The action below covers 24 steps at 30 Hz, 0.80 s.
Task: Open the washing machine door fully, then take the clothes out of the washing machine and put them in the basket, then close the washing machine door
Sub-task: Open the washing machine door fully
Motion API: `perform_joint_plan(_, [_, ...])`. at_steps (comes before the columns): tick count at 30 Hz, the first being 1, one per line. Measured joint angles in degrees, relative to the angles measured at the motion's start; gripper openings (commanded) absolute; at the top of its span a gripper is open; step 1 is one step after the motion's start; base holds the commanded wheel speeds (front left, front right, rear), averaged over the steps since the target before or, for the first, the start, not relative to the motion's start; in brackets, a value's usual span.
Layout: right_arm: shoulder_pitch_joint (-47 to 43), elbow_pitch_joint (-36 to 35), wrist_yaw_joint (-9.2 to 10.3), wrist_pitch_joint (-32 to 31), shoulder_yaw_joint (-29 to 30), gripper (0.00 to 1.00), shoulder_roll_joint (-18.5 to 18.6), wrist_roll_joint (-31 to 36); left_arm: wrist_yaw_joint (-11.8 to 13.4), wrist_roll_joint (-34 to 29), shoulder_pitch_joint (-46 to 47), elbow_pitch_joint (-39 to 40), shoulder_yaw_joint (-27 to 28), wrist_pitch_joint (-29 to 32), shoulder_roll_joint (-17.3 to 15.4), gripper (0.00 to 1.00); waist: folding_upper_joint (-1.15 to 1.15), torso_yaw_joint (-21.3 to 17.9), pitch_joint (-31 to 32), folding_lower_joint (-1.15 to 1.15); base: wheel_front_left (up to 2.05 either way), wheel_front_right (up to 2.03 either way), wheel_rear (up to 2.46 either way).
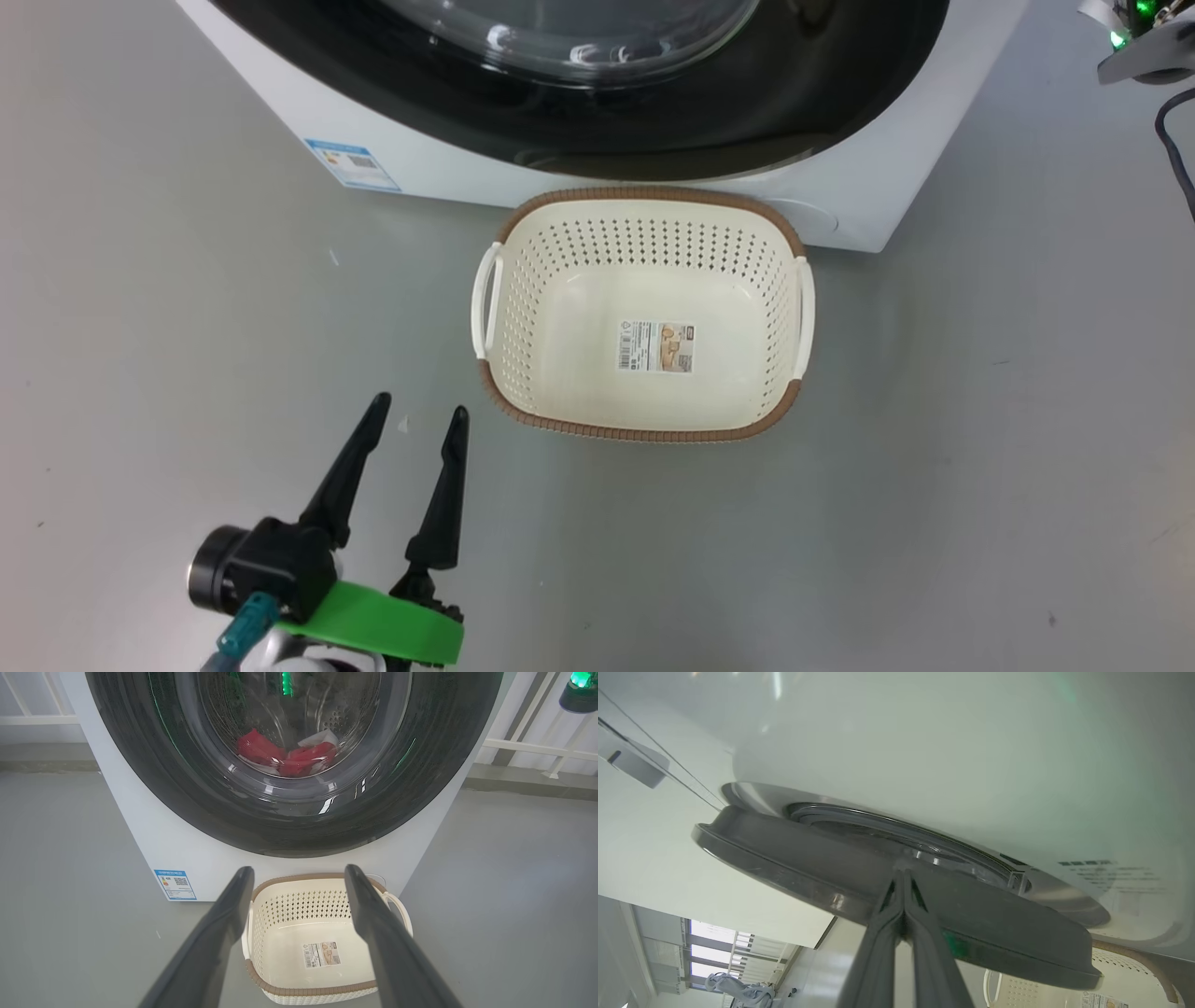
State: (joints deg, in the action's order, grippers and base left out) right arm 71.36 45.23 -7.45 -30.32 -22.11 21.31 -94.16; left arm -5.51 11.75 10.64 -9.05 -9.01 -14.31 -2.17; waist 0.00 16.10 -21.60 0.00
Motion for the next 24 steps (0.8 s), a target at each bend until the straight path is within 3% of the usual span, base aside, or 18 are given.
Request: perform_joint_plan(24, [3.1,2.2,0.19,-3.5,-0.6,0.0,-0.2,1.1,0.6,2.0,2.6,0.5,-2.6,0.0,0.1,1.0,0.0,1.7,-2.8,0.0,0.0,0.0,0.0])
